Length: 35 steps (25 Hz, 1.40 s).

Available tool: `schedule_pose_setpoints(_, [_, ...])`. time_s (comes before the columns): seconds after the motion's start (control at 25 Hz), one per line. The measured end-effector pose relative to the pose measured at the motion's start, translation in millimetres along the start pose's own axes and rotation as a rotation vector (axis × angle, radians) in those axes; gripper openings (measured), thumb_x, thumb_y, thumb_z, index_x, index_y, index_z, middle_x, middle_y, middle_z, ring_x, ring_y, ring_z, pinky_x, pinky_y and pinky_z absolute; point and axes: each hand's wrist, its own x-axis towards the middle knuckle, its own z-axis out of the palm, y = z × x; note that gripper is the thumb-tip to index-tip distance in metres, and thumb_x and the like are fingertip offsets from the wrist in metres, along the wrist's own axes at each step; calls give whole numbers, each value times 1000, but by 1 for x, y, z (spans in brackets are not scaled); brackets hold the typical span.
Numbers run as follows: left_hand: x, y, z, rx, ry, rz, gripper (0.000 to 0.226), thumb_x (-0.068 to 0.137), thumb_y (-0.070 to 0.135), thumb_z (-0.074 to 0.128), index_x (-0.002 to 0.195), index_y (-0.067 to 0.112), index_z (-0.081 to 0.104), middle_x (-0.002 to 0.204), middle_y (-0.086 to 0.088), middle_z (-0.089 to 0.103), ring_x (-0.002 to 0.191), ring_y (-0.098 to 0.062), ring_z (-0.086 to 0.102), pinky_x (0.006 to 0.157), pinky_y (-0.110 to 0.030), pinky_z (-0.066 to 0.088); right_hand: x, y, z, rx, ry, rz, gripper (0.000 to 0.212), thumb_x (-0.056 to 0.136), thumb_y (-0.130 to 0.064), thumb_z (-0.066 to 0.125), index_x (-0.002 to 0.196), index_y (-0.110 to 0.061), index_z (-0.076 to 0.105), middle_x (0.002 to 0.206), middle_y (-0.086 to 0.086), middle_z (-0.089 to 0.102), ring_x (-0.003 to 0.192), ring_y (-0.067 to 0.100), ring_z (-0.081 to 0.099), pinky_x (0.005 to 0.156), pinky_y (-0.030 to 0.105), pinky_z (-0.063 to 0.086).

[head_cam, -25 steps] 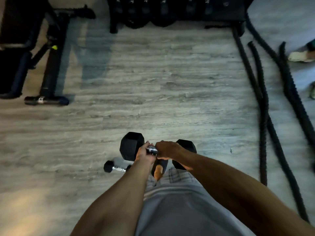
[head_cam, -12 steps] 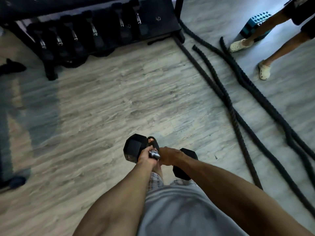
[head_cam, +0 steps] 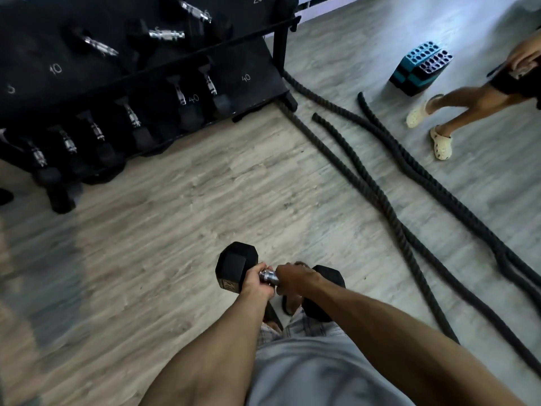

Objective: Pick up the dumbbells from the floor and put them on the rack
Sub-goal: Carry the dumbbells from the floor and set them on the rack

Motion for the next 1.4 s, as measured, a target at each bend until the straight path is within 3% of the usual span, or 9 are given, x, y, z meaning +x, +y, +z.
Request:
schedule_pose_setpoints(0.16, [21, 36, 89, 50, -12, 6, 29, 97, 6, 50, 69, 7, 47, 71, -6, 46, 61, -18, 46, 60, -31, 43, 54, 30, -75, 58, -37, 34, 38, 85, -22, 64, 117, -4, 55, 112, 19, 58, 112, 33, 59, 82, 39, 44])
schedule_pose_setpoints(0.24, [34, 54, 136, 52, 3, 10, 27, 97, 6, 51, 69, 6, 48, 72, -6, 47, 62, -19, 47, 60, -33, 44, 83, 46, -116, 57, -62, 9, 31, 86, -21, 64, 112, -5, 56, 103, 15, 60, 105, 32, 62, 75, 36, 43])
schedule_pose_setpoints(0.44, [48, 102, 261, 29, 14, 19, 25, 96, 6, 52, 71, 5, 49, 73, -8, 47, 63, -21, 47, 61, -33, 44, 137, 87, -233, 56, 2, -10, 34, 84, -25, 63, 113, -8, 59, 112, 13, 66, 103, 32, 65, 74, 35, 48])
schedule_pose_setpoints(0.88, [97, 207, 495, 67, -5, 25, 17, 91, 5, 56, 75, 3, 54, 77, -11, 54, 68, -25, 53, 72, -37, 49, 253, 156, -453, 110, 40, 37, 36, 83, -21, 64, 114, -3, 59, 111, 18, 67, 99, 34, 67, 66, 30, 40])
schedule_pose_setpoints(1.16, [136, 315, 621, 112, -23, -3, 20, 91, 3, 57, 72, 3, 54, 75, -10, 53, 65, -21, 52, 61, -31, 46, 348, 159, -585, 172, 33, 93, 32, 82, -25, 64, 105, -3, 60, 107, 19, 67, 97, 35, 65, 66, 31, 40])
schedule_pose_setpoints(1.4, [142, 424, 711, 86, -23, 125, 19, 88, 0, 58, 71, 7, 55, 68, -8, 58, 58, -19, 57, 51, -28, 48, 409, 126, -713, 177, 79, 43, 32, 81, -27, 63, 105, -5, 62, 102, 16, 67, 96, 33, 66, 67, 30, 41])
